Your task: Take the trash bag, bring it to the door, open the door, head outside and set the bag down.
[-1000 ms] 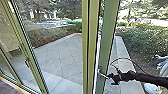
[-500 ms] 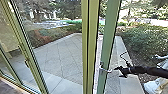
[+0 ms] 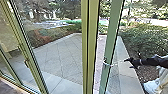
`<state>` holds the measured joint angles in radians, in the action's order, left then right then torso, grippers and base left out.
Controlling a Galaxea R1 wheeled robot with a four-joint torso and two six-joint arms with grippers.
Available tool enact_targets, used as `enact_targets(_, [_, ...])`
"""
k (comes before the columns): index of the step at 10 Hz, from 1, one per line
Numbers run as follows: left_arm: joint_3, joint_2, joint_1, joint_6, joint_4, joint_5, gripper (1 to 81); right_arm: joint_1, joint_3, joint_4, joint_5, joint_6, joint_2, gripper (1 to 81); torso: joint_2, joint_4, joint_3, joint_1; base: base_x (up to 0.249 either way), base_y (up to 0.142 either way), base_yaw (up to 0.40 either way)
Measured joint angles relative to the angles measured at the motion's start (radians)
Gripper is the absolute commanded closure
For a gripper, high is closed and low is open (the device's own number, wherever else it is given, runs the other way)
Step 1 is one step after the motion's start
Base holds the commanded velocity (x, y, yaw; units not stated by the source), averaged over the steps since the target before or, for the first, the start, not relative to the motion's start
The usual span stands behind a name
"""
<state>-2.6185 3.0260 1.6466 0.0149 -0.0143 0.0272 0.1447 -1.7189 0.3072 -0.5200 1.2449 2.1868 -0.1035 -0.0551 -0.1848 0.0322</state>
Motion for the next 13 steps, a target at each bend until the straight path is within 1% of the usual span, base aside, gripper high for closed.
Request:
enact_targets(1, [0.0, 0.003, 0.0, -0.003, 0.0, 0.0, 81.1, -0.015, 0.001, 0.061, -0.02, -0.021, -0.008, 1.0, 0.0, 0.0, 0.0, 0.001, 0.0, 0.0, 0.0])
enact_targets(2, [0.0, 0.002, 0.0, -0.003, 0.0, 0.002, 81.1, -0.023, 0.001, 0.117, -0.058, -0.034, -0.012, 1.0, 0.0, 0.0, 0.0, 0.001, 0.0, 0.0, 0.0])
enact_targets(3, [0.0, 0.002, 0.0, -0.003, -0.001, 0.003, 81.1, -0.023, 0.007, 0.142, -0.113, -0.064, -0.006, 1.0, 0.001, 0.0, 0.0, 0.001, 0.0, 0.0, 0.0])
enact_targets(4, [0.0, 0.002, 0.0, -0.003, -0.001, 0.003, 81.1, -0.023, 0.014, 0.17, -0.168, -0.126, 0.004, 1.0, 0.001, 0.0, 0.0, 0.002, 0.0, 0.0, 0.0])
enact_targets(5, [0.0, 0.003, 0.0, -0.003, -0.001, 0.003, 81.1, -0.024, 0.017, 0.215, -0.237, -0.199, 0.011, 1.0, 0.001, 0.0, 0.0, 0.002, 0.0, 0.0, 0.0])
enact_targets(6, [0.0, 0.005, 0.0, -0.003, -0.001, 0.003, 81.1, -0.03, 0.018, 0.273, -0.298, -0.229, 0.013, 1.0, 0.001, 0.0, 0.0, 0.002, 0.0, 0.0, 0.0])
enact_targets(7, [0.0, 0.008, 0.0, -0.003, -0.001, 0.003, 81.1, -0.049, 0.017, 0.346, -0.351, -0.24, 0.014, 1.0, 0.001, 0.0, 0.0, 0.003, 0.0, 0.0, 0.0])
enact_targets(8, [0.0, 0.011, 0.0, -0.003, -0.001, 0.004, 81.1, -0.077, 0.017, 0.395, -0.386, -0.266, 0.014, 1.0, 0.001, 0.0, 0.0, 0.003, 0.0, 0.0, 0.0])
enact_targets(9, [0.0, 0.01, 0.0, -0.003, -0.001, 0.004, 81.1, -0.108, 0.013, 0.431, -0.407, -0.315, 0.016, 1.0, 0.001, 0.0, 0.0, 0.003, 0.0, 0.0, 0.0])
enact_targets(11, [0.0, 0.015, 0.0, -0.003, -0.001, 0.004, 81.1, -0.123, -0.036, 0.478, -0.432, -0.375, 0.024, 1.0, 0.001, 0.0, 0.0, 0.003, 0.0, 0.0, 0.0])
enact_targets(12, [0.0, 0.017, 0.0, -0.003, -0.001, 0.004, 81.1, -0.126, -0.066, 0.503, -0.448, -0.429, 0.025, 1.0, 0.001, 0.0, 0.0, 0.003, 0.0, 0.0, 0.0])
enact_targets(13, [0.0, 0.017, 0.0, -0.004, -0.001, 0.004, 81.1, -0.146, -0.097, 0.537, -0.464, -0.498, 0.024, 1.0, 0.001, 0.0, 0.0, 0.003, 0.0, 0.0, 0.0])
